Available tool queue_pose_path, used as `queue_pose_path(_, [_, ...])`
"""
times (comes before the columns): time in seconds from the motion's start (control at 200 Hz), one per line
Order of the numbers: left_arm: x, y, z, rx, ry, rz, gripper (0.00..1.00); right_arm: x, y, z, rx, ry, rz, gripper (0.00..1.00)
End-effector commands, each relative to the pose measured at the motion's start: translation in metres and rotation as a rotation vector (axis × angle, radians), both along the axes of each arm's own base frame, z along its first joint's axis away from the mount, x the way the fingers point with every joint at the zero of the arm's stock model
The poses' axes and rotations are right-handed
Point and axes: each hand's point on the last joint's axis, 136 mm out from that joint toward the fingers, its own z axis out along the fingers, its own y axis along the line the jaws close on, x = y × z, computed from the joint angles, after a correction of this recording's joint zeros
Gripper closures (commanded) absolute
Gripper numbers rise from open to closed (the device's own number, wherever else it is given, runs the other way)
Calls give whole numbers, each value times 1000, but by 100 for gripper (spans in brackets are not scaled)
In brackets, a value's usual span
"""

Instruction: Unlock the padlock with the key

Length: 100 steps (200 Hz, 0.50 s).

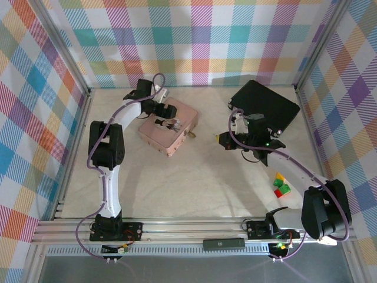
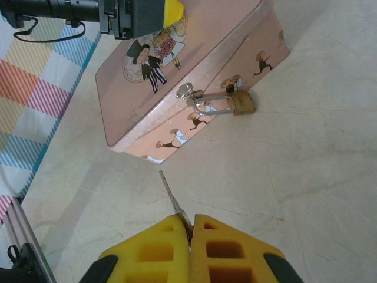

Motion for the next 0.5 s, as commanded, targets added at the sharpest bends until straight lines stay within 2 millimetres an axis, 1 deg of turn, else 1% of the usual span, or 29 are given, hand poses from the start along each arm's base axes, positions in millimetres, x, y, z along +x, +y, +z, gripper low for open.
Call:
queue_pose_path(0.0, [14,23,67,15,-104,160,3,-5,-7,-7,-26,18,-41,100])
queue_pose_path(0.045, [14,34,90,7,-122,250,2,-5,-10,-10,-34,24,-58,100])
queue_pose_path(0.105, [5,42,122,-28,-137,340,2,-5,-13,-12,-42,23,-74,100])
queue_pose_path(0.185, [-16,43,157,-87,-168,403,2,-3,-19,-16,-63,18,-108,100])
queue_pose_path(0.205, [-22,41,162,-97,-175,410,2,-2,-20,-17,-69,15,-115,100])
queue_pose_path(0.22, [-27,39,170,-109,-188,416,1,-1,-21,-18,-73,13,-119,100])
queue_pose_path(0.28, [-48,31,186,-122,-231,437,0,1,-25,-19,-86,1,-140,100])
queue_pose_path(0.3, [-54,27,187,-122,-240,446,0,2,-26,-19,-90,-1,-147,100])
queue_pose_path(0.34, [-68,17,194,-140,-259,442,0,4,-29,-22,-105,-2,-163,100])
queue_pose_path(0.4, [-86,6,196,-173,-246,468,0,7,-36,-25,-133,1,-197,100])
queue_pose_path(0.495, [-119,-18,177,-235,-190,478,0,11,-45,-32,-151,20,-233,100])
